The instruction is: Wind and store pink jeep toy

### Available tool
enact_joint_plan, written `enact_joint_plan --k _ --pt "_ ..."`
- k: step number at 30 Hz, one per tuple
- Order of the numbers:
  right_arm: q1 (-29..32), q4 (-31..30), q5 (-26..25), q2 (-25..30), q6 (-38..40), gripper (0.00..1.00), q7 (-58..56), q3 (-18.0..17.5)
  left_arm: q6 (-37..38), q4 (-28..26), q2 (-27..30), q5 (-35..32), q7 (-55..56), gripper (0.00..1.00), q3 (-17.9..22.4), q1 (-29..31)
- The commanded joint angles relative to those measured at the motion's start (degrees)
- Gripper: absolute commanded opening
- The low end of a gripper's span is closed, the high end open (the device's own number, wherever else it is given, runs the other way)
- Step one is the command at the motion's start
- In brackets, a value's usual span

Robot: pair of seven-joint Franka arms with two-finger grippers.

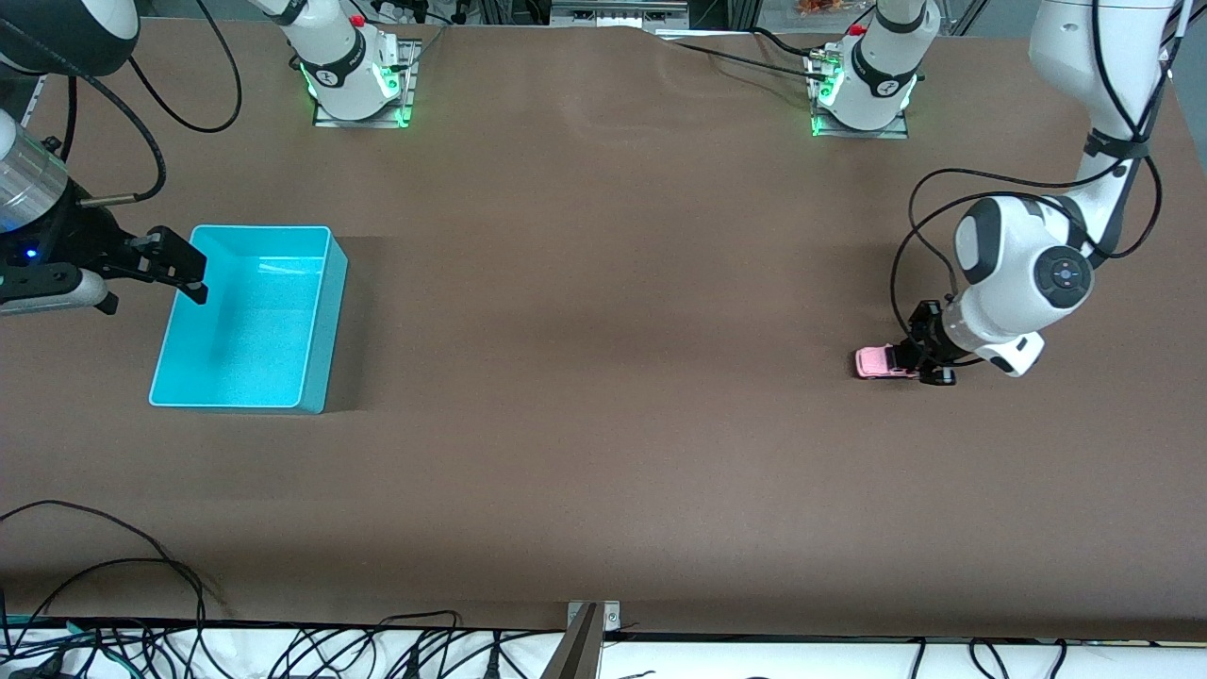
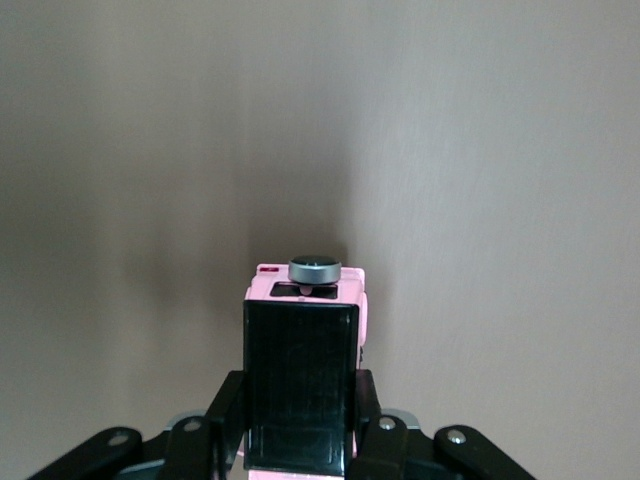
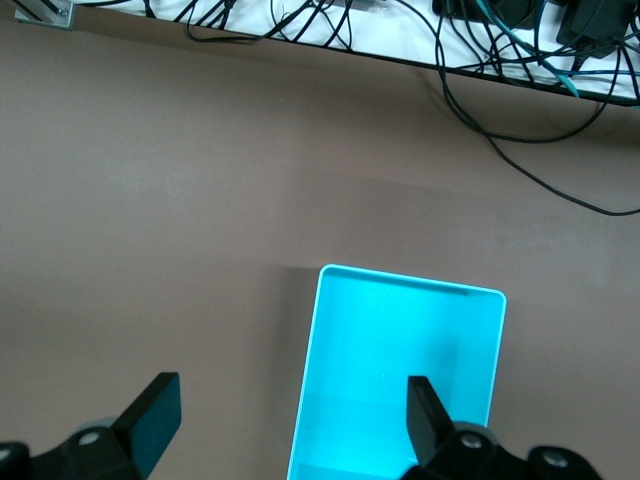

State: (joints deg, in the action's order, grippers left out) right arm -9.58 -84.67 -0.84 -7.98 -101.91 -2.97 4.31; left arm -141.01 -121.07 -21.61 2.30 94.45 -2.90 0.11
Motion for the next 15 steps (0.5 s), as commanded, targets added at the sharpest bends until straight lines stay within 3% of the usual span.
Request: enact_joint_plan --k 1,15 --pt "0.1 0.2 -0.3 0.4 -0.2 1.00 -0.3 -0.1 1.3 0.0 0.6 -1.2 4.3 0.21 0.3 -4.1" --pt "-0.4 -0.2 0.0 0.9 8.3 1.00 -0.1 -0.5 -1.4 -0.6 -1.5 -1.2 7.6 0.21 0.3 -7.8"
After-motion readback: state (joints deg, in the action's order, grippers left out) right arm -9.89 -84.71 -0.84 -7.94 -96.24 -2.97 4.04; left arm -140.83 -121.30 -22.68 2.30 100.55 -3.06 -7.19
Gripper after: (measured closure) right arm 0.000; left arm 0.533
